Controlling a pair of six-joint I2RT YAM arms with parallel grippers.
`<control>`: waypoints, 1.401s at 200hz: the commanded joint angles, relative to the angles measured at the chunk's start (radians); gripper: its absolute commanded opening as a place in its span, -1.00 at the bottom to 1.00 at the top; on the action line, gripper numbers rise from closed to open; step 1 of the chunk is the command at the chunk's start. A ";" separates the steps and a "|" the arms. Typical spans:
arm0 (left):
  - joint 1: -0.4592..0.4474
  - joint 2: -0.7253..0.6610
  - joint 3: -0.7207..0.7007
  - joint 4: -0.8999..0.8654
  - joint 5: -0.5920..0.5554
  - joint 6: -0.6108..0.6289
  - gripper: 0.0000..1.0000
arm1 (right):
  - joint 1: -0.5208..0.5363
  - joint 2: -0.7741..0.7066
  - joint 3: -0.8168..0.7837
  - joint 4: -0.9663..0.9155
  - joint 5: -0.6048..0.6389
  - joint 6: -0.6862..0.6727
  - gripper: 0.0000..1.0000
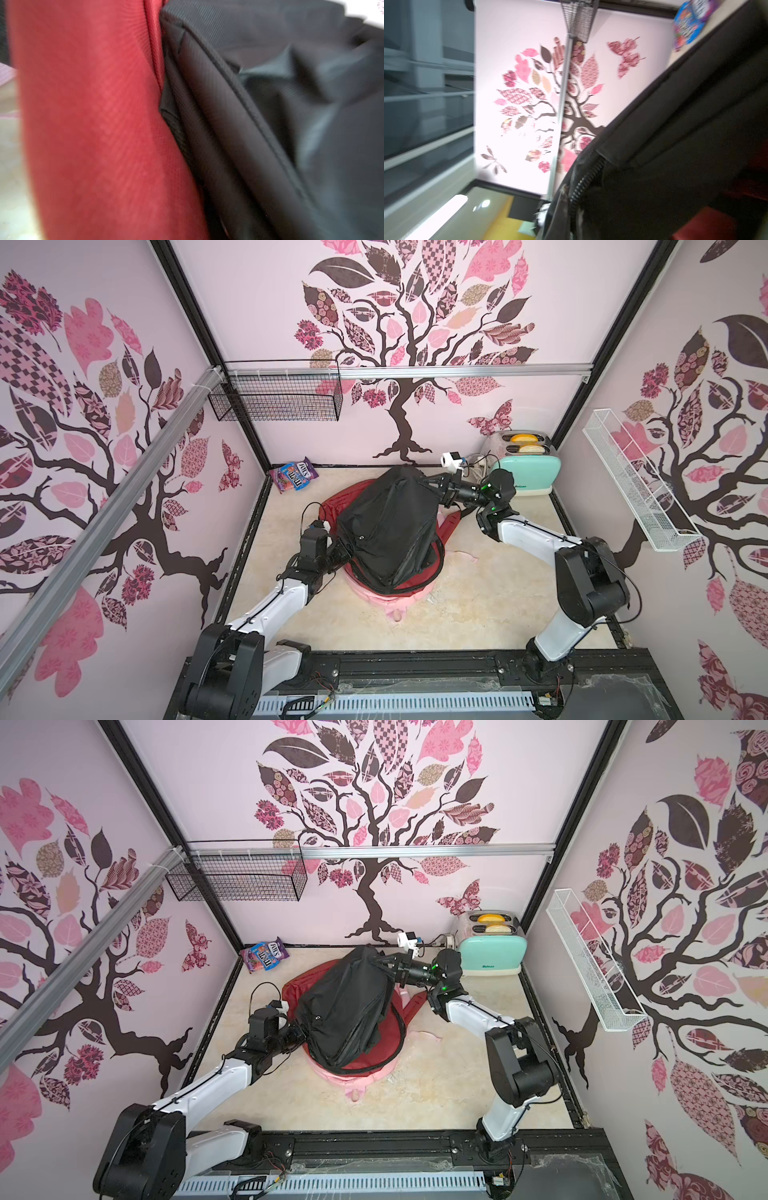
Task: Zip up the backpack
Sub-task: Place the backpack on the backpack.
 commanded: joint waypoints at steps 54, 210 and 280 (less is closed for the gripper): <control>-0.018 -0.016 0.055 0.050 0.109 -0.006 -1.00 | 0.024 0.134 0.071 -0.921 0.194 -0.758 -1.00; -0.024 -0.108 0.365 -0.798 -0.201 0.191 0.02 | 0.027 0.114 -0.036 -1.256 0.695 -0.824 -1.00; -0.023 -0.203 0.340 -0.837 -0.250 0.203 0.12 | 0.026 0.087 -0.122 -0.978 0.379 -0.747 -1.00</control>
